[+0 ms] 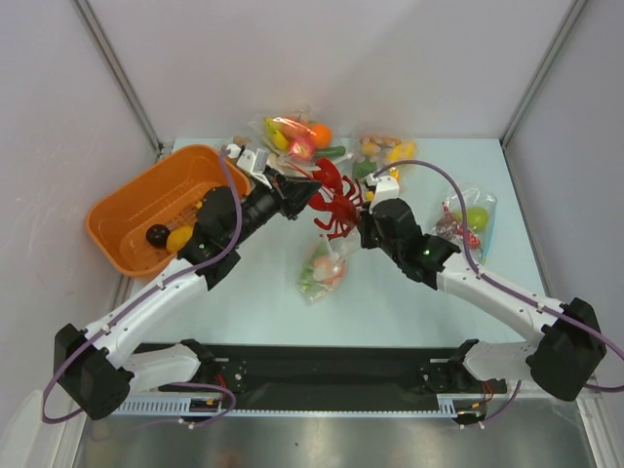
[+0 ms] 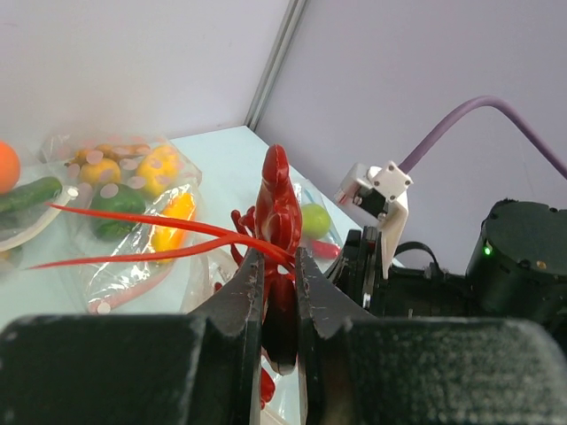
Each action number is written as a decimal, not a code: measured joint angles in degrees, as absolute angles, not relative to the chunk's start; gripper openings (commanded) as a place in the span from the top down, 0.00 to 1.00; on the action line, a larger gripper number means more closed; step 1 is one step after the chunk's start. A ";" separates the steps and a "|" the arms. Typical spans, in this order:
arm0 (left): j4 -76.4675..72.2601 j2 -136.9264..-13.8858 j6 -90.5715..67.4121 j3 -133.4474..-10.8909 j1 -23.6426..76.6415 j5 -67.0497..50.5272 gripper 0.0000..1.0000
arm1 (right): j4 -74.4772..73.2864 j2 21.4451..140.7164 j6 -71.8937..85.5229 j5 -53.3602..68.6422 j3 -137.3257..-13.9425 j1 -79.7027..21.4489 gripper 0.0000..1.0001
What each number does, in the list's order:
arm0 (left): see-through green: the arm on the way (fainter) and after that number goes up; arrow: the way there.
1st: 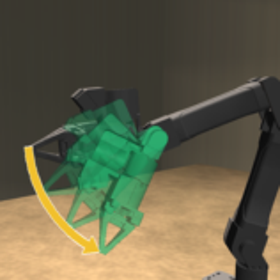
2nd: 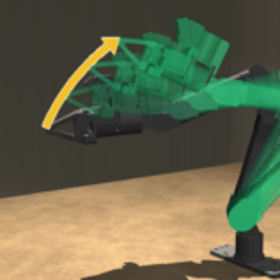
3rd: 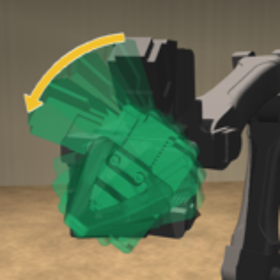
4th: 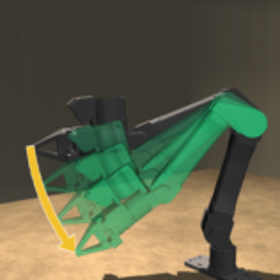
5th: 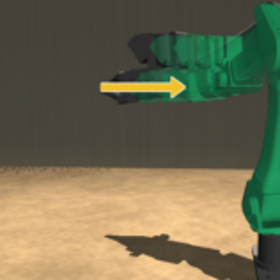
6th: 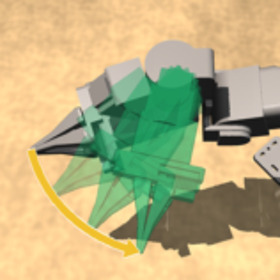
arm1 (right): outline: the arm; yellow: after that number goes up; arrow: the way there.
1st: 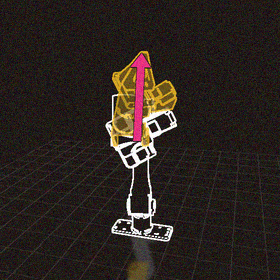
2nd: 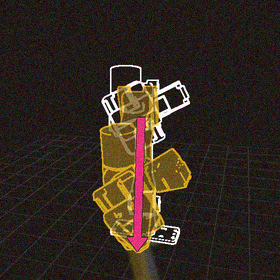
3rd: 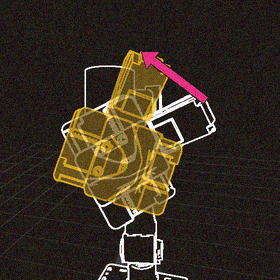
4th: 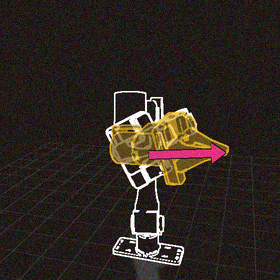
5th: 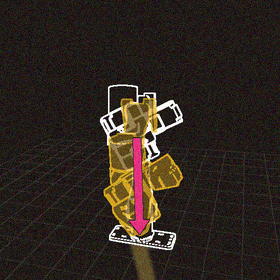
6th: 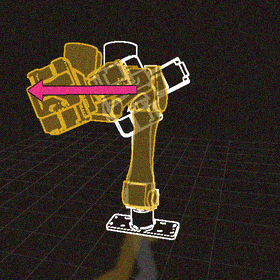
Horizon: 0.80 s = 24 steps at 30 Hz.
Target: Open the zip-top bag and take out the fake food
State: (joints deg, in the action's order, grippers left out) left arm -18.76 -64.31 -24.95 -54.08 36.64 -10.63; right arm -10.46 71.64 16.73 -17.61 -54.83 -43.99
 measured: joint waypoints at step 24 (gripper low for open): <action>-8.86 -55.75 -23.77 -54.54 32.49 -10.00 1.00 | -1.56 59.18 22.61 6.39 -40.45 -25.28 0.47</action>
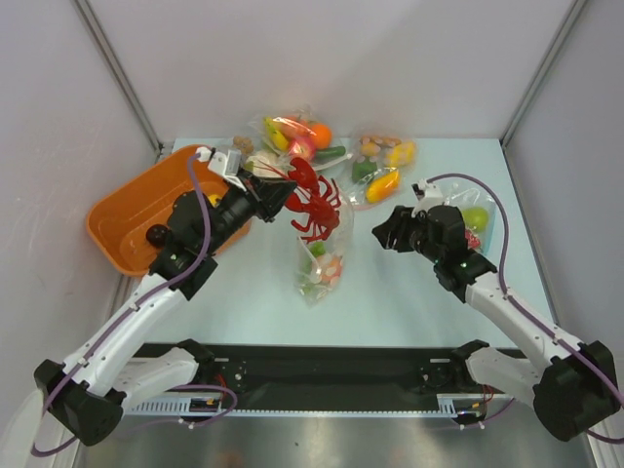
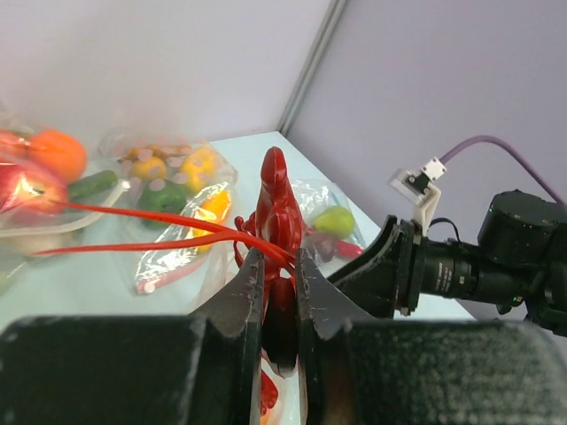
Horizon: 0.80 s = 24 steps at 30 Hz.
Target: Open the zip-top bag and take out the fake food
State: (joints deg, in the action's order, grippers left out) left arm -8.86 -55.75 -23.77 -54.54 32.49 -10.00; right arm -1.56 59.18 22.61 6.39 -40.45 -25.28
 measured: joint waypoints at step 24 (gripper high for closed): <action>-3.55 -52.42 -23.46 -54.41 25.10 -12.49 1.00 | 26.70 77.32 19.81 29.34 -34.54 -32.97 0.16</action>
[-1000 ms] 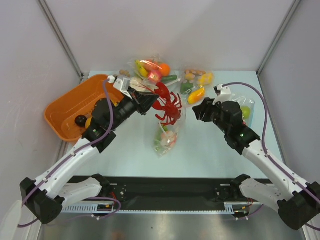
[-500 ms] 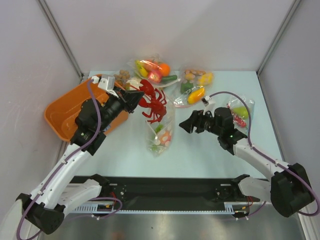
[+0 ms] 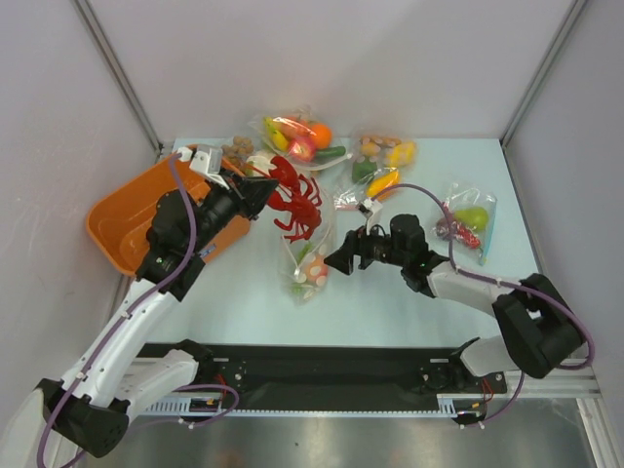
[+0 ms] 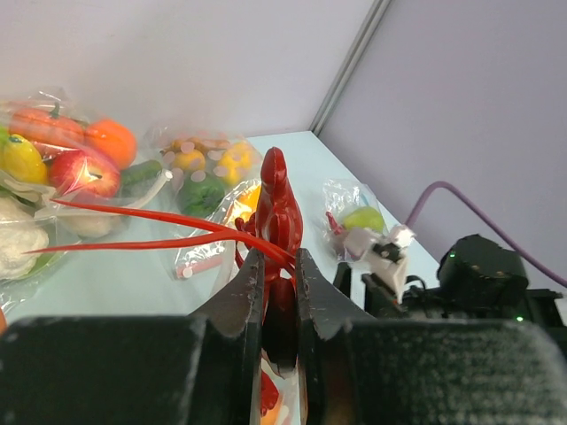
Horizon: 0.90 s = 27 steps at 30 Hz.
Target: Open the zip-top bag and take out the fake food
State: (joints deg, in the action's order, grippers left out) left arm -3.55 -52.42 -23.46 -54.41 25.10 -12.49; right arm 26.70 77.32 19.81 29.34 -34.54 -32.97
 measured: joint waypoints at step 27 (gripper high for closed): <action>-5.67 -54.35 -24.91 -52.88 23.90 -17.21 1.00 | 22.22 86.43 13.87 24.21 -42.46 -37.12 1.00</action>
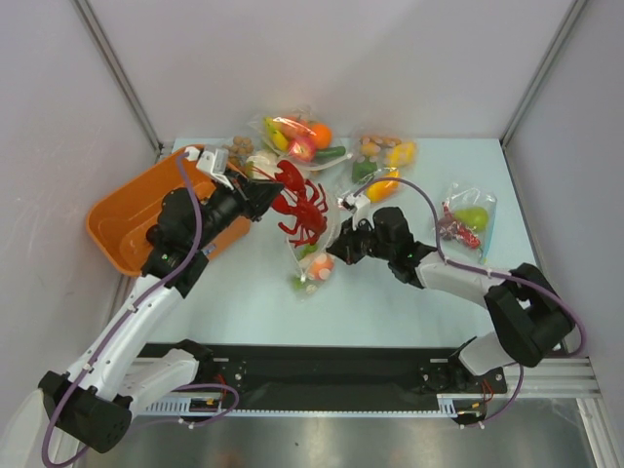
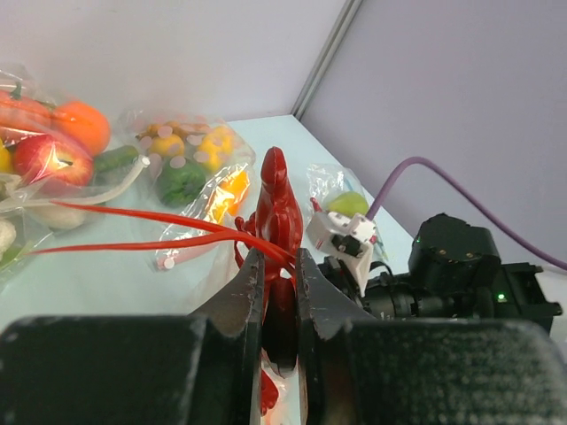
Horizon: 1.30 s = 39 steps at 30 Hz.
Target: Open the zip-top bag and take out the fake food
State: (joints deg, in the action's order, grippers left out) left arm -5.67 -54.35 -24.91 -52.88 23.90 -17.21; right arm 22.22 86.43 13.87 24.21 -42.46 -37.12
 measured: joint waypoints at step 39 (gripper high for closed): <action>-9.41 -52.36 -27.03 -52.16 21.65 -20.21 1.00 | -1.83 78.52 8.14 1.34 -48.23 -40.05 1.00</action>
State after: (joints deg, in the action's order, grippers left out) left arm -9.41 -52.36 -27.03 -52.16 21.65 -20.21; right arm -1.83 78.52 8.14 1.34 -48.23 -40.05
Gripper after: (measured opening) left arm 0.160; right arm 0.010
